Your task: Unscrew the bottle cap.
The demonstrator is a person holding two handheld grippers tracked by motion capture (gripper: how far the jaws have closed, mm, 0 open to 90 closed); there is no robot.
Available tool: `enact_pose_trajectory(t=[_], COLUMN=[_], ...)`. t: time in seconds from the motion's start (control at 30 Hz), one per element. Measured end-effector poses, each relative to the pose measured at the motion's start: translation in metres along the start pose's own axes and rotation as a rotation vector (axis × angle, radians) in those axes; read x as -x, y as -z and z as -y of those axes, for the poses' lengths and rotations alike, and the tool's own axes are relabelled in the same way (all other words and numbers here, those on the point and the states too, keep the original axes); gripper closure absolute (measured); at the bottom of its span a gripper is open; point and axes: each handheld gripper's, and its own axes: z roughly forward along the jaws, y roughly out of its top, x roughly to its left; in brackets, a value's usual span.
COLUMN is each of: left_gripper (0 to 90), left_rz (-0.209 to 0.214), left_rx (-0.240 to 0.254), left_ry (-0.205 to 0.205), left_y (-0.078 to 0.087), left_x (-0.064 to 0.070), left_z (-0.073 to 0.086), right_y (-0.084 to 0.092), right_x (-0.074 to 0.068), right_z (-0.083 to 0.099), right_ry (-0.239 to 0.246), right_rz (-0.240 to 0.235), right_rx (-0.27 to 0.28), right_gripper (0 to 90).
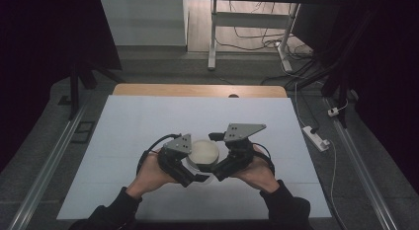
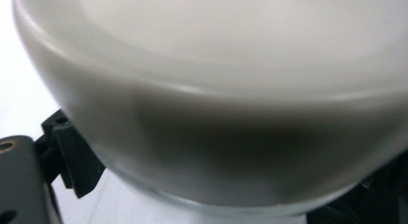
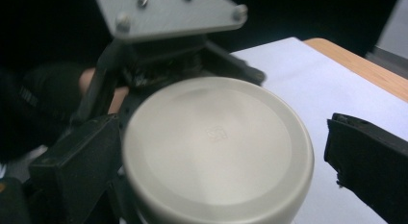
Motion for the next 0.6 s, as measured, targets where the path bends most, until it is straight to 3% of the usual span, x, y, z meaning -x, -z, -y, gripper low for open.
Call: enact_pose_trajectory(t=[0.03, 0.07, 0.1, 0.13, 0.17, 0.27, 0.3, 0.47, 0.6], left_gripper=[7.3, 7.3, 7.3, 7.4, 7.3, 7.4, 7.4, 7.3, 7.4], left_rz=[0.0, -0.046, -0.064, -0.064, -0.078, -0.101, -0.119, -0.128, -0.1], left_rx=[0.0, -0.01, -0.015, -0.015, -0.013, -0.019, -0.027, -0.027, -0.021], left_ry=[0.0, 0.016, 0.022, 0.022, 0.03, 0.036, 0.032, 0.021, 0.01], left_y=[0.0, 0.0, -0.001, -0.001, -0.002, -0.003, -0.004, -0.005, -0.003], left_x=[0.0, 0.001, 0.002, 0.002, 0.002, 0.004, 0.006, 0.011, 0.009], left_z=[0.0, 0.0, -0.001, -0.001, -0.001, -0.002, -0.004, -0.006, -0.005], right_y=[0.0, 0.0, -0.001, -0.001, -0.004, -0.008, -0.01, -0.016, -0.015], right_x=[0.0, -0.001, -0.003, -0.003, -0.008, -0.014, -0.015, -0.019, -0.019], right_z=[-0.001, -0.002, -0.002, -0.002, -0.003, -0.003, -0.003, 0.0, 0.0], right_ry=[-0.029, -0.049, -0.059, -0.059, -0.056, -0.043, -0.044, -0.033, -0.027], right_rz=[0.02, 0.042, 0.061, 0.061, 0.108, 0.175, 0.184, 0.209, 0.192], right_rx=[0.007, 0.011, 0.013, 0.013, 0.013, 0.007, 0.008, 0.0, 0.004], right_gripper=[0.2, 0.3, 0.4, 0.4, 0.6, 2.7, 3.6, 6.4, 7.3])
